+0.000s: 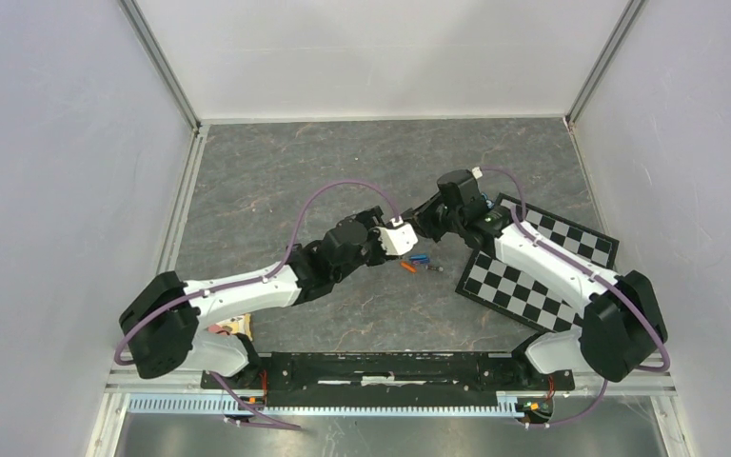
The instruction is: Load the batteries into the remote control
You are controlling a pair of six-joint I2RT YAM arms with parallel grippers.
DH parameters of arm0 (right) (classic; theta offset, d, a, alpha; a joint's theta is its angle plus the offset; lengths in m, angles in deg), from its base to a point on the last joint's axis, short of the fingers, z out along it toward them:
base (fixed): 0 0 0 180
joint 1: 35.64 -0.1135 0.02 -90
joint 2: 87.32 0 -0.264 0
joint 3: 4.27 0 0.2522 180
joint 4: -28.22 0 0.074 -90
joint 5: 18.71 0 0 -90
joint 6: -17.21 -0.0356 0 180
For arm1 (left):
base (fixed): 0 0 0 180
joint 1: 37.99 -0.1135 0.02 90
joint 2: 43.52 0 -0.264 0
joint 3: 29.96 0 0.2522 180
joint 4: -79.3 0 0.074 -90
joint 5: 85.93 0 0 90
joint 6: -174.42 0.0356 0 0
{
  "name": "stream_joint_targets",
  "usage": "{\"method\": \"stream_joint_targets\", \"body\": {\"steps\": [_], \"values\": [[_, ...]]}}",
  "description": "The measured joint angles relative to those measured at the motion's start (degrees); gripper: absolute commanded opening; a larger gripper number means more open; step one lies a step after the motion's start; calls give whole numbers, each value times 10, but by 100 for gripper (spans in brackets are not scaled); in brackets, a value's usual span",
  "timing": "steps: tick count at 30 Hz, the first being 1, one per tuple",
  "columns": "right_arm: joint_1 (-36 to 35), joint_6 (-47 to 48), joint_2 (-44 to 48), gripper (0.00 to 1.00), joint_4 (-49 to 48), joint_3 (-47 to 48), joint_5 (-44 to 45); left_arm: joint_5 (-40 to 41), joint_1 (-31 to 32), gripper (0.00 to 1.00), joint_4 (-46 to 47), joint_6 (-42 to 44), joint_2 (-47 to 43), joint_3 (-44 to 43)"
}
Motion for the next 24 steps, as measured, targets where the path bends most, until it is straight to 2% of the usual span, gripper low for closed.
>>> {"method": "stream_joint_targets", "body": {"steps": [5,8,10,14,15,18,20,23,24], "values": [[1,-12,6,0,28,8,-8,5,0,56,16,47,17,-2],[2,-21,22,0,36,9,-9,3,0,37,9,60,28,-3],[2,-26,28,0,36,11,-9,2,0,29,5,65,31,-6],[4,-42,30,0,35,13,-10,10,-1,2,6,70,35,-15],[6,-43,30,7,32,13,-10,14,-1,2,6,69,39,-19],[12,-36,29,56,30,13,-8,18,-1,2,-4,68,56,-38],[14,-9,29,80,28,13,-8,15,-1,2,-8,66,66,-49],[7,45,35,95,12,10,-2,-3,-7,2,-21,50,70,-50],[6,64,44,97,0,1,2,-11,-9,2,-23,44,70,-50]]}}
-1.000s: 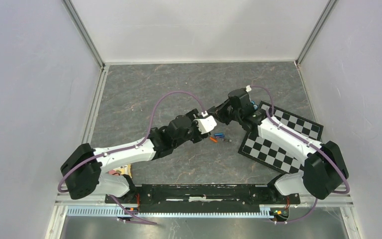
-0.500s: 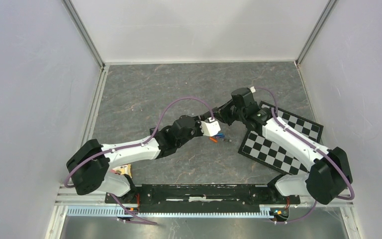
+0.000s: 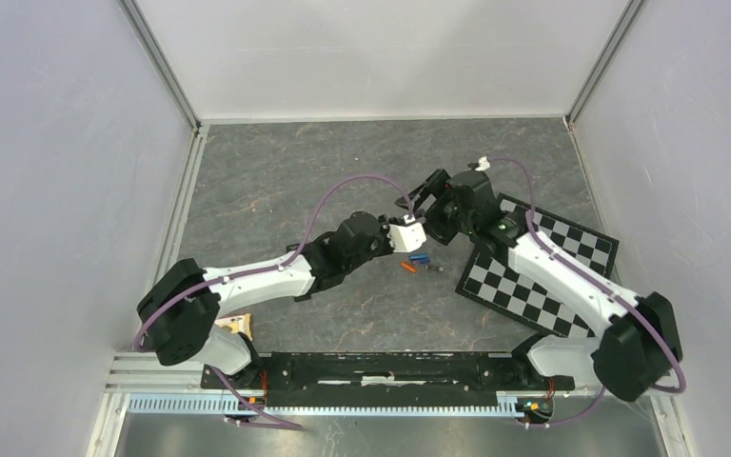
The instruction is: Load the batteries into the remote control
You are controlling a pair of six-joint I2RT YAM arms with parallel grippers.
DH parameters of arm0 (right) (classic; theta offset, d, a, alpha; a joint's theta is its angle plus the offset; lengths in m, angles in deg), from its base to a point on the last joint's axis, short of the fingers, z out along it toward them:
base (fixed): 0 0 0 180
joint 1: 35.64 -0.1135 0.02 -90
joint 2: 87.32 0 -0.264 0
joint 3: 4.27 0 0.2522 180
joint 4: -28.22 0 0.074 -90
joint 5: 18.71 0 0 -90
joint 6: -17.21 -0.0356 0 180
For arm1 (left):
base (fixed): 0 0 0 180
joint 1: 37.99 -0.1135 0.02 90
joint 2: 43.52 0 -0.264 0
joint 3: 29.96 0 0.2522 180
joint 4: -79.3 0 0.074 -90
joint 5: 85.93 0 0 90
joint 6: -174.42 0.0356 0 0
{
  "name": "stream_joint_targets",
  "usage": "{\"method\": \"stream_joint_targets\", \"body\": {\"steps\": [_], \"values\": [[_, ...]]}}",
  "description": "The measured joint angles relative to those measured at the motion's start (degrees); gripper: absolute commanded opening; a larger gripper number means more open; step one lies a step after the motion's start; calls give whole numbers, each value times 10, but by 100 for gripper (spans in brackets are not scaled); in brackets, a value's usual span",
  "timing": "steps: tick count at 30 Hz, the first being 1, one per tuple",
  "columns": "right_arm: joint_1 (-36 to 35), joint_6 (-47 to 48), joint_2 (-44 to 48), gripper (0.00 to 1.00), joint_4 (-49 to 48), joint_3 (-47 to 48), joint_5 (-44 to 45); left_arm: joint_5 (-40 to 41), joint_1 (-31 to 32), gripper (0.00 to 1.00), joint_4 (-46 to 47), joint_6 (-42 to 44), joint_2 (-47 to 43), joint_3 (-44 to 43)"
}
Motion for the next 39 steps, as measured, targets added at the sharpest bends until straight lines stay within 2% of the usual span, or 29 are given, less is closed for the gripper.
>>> {"method": "stream_joint_targets", "body": {"steps": [5,7,9,13,18,22,27,30,33,39], "values": [[28,83,105,98,-56,-84,16,-65,-22,2,-19,-46,-24,10],[54,120,143,98,-88,-114,11,-104,-32,6,-31,-71,-41,12],[87,174,180,98,-143,-151,-8,-140,-44,4,-36,-107,-57,12],[137,314,244,98,-236,-206,-80,-206,-71,2,-42,-219,-73,7],[140,496,254,98,-284,-173,-247,-306,-90,2,-60,-370,-73,-18],[138,624,195,97,-227,-80,-394,-434,-92,2,-69,-448,-73,-39],[137,780,154,93,-97,0,-508,-528,-92,2,-82,-469,-74,-40],[134,861,156,92,-31,2,-562,-550,-95,2,-92,-471,-74,-43],[132,890,167,90,-15,-15,-593,-552,-98,2,-100,-471,-76,-45],[132,930,163,68,21,-24,-626,-556,-99,2,-102,-470,-94,-45]]}}
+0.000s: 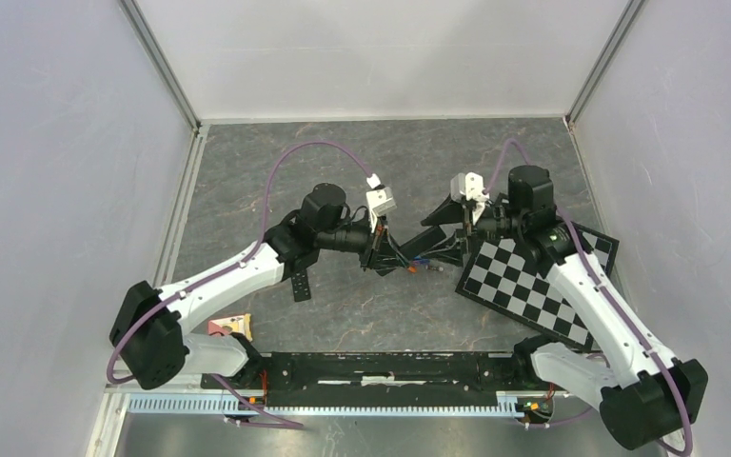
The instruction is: Load the batteries into the remote control
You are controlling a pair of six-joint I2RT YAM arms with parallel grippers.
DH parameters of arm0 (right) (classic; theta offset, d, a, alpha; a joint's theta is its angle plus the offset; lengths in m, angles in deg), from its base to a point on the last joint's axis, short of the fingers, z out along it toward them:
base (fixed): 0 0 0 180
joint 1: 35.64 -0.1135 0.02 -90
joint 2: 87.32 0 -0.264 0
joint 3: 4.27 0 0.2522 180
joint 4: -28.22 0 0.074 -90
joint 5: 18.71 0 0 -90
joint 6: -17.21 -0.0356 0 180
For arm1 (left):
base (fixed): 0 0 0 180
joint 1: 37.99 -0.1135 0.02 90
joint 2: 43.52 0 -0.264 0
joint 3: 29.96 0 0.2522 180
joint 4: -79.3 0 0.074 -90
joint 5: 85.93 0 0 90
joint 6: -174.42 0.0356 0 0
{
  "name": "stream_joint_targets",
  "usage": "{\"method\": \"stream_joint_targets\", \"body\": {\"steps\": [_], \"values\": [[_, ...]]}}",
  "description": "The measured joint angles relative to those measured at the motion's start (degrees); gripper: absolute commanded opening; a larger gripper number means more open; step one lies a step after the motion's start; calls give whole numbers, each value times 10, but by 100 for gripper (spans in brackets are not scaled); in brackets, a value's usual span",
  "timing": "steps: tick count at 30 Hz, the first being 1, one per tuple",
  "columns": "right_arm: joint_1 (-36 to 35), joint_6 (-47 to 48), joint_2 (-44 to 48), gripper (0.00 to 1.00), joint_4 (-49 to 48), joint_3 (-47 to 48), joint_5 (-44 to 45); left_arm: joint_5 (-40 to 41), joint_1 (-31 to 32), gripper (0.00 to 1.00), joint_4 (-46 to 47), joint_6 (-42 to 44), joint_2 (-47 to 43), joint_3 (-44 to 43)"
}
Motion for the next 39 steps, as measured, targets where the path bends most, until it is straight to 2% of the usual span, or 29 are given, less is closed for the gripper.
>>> {"method": "stream_joint_targets", "body": {"steps": [4,6,8,10,11,12,13,16,17,23,27,33,39], "values": [[-1,20,-30,60,32,16,-2,-2,0,2,0,0,-5,0],[-1,27,-46,50,45,27,-1,-2,0,2,0,1,-7,0],[-1,33,-55,38,52,32,0,1,0,2,0,6,-11,1],[-2,32,-57,17,57,32,-7,8,0,6,1,13,-17,3],[-3,32,-57,8,57,32,-10,11,0,12,0,17,-20,6],[-3,30,-57,0,61,33,-17,11,-2,23,-1,29,-25,10],[-3,23,-57,0,67,33,-33,11,-3,36,-1,41,-31,13],[-3,7,-56,0,52,32,-49,27,-2,97,-1,46,-49,16],[-5,0,-56,0,38,32,-45,35,-3,100,3,43,-54,17],[-4,-95,-32,0,-82,10,-24,129,-9,100,62,-5,-108,49],[-4,-184,-15,0,-171,-6,11,194,-42,100,92,-66,-138,56],[-4,-335,-13,0,-309,-53,113,216,-91,100,119,-171,-158,54],[-4,-475,-12,0,-386,-87,239,216,-129,100,156,-294,-158,60]]}}
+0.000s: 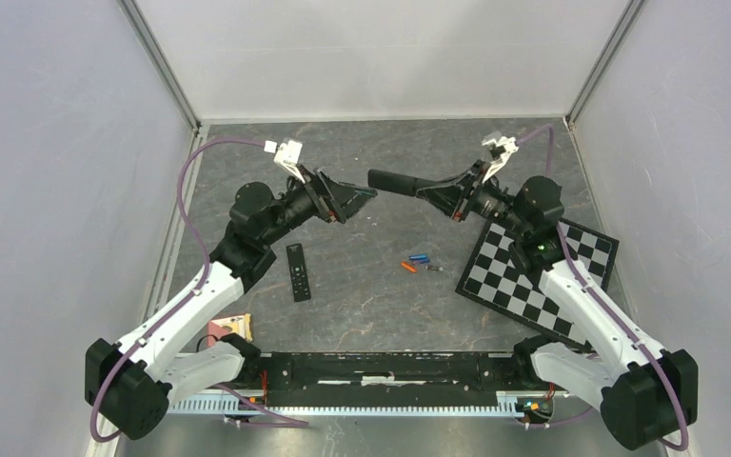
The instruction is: Load the batteries into the remote control
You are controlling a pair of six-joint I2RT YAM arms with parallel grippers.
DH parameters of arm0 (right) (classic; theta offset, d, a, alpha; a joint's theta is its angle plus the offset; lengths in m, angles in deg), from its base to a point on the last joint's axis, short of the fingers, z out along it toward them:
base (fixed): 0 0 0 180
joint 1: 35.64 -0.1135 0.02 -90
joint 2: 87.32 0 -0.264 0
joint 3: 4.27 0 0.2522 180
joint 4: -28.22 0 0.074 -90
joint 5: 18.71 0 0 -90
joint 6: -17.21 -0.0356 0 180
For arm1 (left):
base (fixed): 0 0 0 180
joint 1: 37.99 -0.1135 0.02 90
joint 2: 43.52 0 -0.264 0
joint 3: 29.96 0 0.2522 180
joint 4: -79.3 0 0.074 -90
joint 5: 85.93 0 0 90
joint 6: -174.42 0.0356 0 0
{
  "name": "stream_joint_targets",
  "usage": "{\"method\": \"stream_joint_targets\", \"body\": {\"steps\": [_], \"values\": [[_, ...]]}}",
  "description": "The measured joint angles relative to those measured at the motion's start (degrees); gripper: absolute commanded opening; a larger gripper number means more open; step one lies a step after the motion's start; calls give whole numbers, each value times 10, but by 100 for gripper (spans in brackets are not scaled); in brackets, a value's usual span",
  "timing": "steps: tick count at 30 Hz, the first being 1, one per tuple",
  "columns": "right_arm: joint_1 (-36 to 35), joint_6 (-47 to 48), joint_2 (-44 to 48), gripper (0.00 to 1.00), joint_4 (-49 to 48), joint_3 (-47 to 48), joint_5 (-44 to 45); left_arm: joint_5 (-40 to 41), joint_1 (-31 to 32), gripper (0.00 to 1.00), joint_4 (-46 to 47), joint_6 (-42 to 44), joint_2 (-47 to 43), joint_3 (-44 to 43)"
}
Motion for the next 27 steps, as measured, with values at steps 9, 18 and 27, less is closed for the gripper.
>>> {"method": "stream_joint_targets", "body": {"steps": [9,18,27], "values": [[-6,-259,34,0,-178,-115,132,-21,-7,97,172,-171,38,60],[-52,-413,17,0,-267,-155,174,-60,-5,89,280,-258,114,53],[-61,-459,-43,0,-286,-155,180,-65,-6,44,372,-335,212,33]]}}
